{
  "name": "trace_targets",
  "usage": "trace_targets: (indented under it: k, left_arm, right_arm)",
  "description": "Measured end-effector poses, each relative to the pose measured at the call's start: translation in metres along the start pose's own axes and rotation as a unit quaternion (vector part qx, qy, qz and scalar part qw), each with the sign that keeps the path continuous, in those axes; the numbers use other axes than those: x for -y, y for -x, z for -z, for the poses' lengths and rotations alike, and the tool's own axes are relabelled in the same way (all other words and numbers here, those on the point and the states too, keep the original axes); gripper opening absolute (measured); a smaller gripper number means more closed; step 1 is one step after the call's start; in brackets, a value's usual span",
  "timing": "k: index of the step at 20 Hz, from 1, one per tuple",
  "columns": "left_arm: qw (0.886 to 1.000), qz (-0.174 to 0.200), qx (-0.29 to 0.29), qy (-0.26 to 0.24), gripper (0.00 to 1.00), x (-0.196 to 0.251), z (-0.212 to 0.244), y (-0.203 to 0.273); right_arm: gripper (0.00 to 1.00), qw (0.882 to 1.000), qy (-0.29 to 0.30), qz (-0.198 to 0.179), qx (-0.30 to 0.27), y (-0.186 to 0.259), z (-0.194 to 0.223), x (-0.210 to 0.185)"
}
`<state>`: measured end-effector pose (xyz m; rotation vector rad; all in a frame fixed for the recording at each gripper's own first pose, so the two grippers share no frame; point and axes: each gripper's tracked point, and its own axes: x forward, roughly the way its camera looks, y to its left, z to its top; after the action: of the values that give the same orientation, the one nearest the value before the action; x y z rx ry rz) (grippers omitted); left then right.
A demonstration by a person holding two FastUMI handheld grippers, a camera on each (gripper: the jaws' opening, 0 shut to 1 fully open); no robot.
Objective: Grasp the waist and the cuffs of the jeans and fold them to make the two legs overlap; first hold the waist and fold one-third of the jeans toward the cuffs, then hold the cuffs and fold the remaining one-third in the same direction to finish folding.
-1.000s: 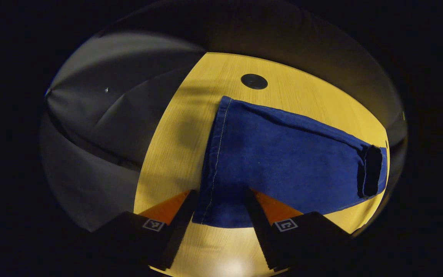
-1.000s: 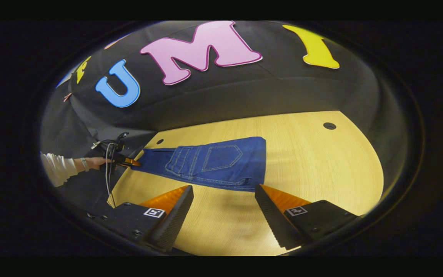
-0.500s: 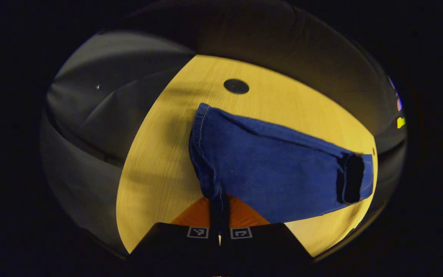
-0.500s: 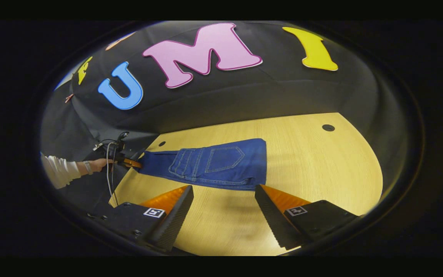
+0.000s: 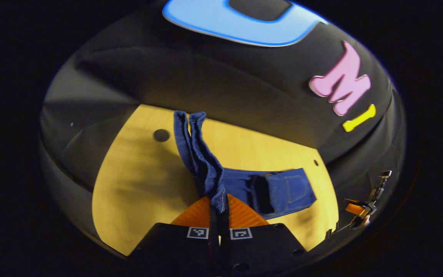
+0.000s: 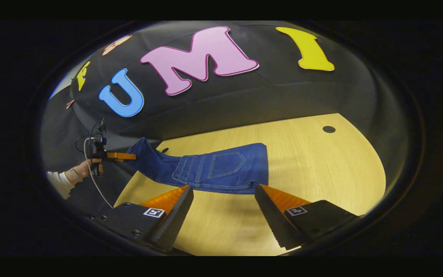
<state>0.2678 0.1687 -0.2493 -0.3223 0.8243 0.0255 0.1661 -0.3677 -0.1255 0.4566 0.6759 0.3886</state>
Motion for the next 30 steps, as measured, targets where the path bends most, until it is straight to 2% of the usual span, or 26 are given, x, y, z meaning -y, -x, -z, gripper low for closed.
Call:
trace_targets:
  k: [2, 3, 4, 7, 9, 11, 13, 16, 20, 21, 22, 25, 27, 29, 30]
  left_arm:
    - [0.999, 0.019, 0.026, -0.027, 0.06, 0.057, -0.012, -0.007]
    - [0.998, 0.043, 0.031, -0.039, 0.06, 0.095, -0.012, -0.012]
    - [0.996, 0.065, 0.037, -0.055, 0.06, 0.137, -0.013, -0.021]
    - [0.989, 0.122, 0.030, -0.078, 0.06, 0.239, 0.000, -0.054]
    - [0.987, 0.132, 0.003, -0.091, 0.06, 0.275, 0.028, -0.090]
    - [0.986, 0.101, -0.048, -0.121, 0.06, 0.275, 0.071, -0.122]
    - [0.983, 0.059, -0.093, -0.144, 0.06, 0.254, 0.107, -0.148]
    - [0.980, -0.002, -0.142, -0.138, 0.06, 0.231, 0.144, -0.159]
    - [0.972, -0.053, -0.170, -0.151, 0.08, 0.215, 0.171, -0.172]
    - [0.971, -0.057, -0.171, -0.159, 0.04, 0.216, 0.173, -0.175]
    - [0.969, -0.057, -0.175, -0.166, 0.07, 0.219, 0.178, -0.178]
    - [0.969, -0.062, -0.154, -0.185, 0.68, 0.233, 0.176, -0.171]
    - [0.975, -0.040, -0.121, -0.180, 0.73, 0.252, 0.167, -0.151]
    - [0.980, -0.039, -0.069, -0.185, 0.93, 0.260, 0.154, -0.117]
    - [0.980, -0.038, -0.043, -0.191, 0.95, 0.265, 0.148, -0.094]
  right_arm:
    - [0.91, 1.000, 0.000, -0.005, -0.005, 0.001, 0.007, 0.008]
    - [0.98, 1.000, -0.003, -0.007, -0.011, 0.002, 0.015, 0.014]
    - [0.98, 1.000, -0.007, -0.006, -0.016, 0.006, 0.020, 0.022]
    - [0.98, 1.000, -0.005, -0.001, -0.016, 0.018, 0.022, 0.047]
    - [0.98, 1.000, 0.004, 0.003, -0.015, 0.027, 0.021, 0.067]
    - [0.98, 1.000, 0.016, 0.003, -0.015, 0.035, 0.019, 0.086]
    - [0.98, 0.999, 0.036, 0.002, -0.013, 0.039, 0.018, 0.102]
    - [0.98, 0.998, 0.060, -0.002, -0.021, 0.041, 0.021, 0.120]
    - [0.98, 0.996, 0.085, -0.014, -0.026, 0.045, 0.022, 0.124]
    - [0.98, 0.995, 0.091, -0.014, -0.026, 0.046, 0.023, 0.124]
    - [0.98, 0.995, 0.096, -0.014, -0.027, 0.048, 0.024, 0.122]
    - [0.98, 0.994, 0.106, -0.018, -0.017, 0.058, 0.020, 0.107]
    - [0.98, 0.993, 0.115, -0.012, -0.002, 0.069, 0.014, 0.096]
    - [0.98, 0.991, 0.132, 0.008, 0.018, 0.080, 0.011, 0.086]
    - [0.98, 0.988, 0.149, 0.030, 0.028, 0.086, 0.009, 0.086]
